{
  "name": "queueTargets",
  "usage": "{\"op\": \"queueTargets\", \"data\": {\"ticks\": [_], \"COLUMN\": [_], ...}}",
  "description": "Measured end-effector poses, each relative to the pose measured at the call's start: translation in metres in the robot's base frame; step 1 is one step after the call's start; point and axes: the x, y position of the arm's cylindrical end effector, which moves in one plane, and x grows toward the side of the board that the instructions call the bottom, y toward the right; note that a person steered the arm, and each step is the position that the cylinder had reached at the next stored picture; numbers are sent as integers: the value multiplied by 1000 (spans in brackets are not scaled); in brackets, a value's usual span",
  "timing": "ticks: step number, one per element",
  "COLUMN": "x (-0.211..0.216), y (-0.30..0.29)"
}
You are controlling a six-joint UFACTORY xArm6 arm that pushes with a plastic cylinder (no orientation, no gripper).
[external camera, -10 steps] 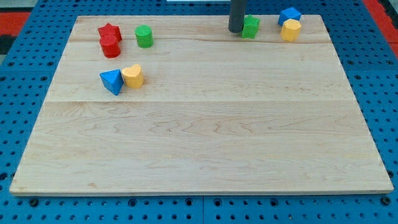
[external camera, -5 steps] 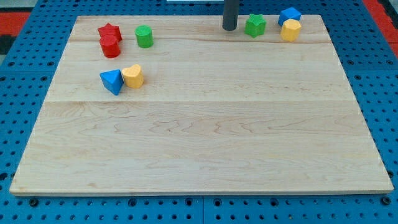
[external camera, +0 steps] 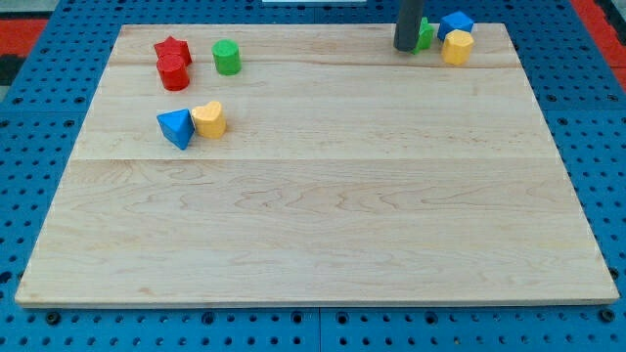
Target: Move green star to the left blue cube
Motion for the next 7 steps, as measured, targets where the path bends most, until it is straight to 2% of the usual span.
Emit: {"op": "queueTargets", "data": {"ticks": [4, 7], "x": [-36, -41], "y": [-8, -27]}}
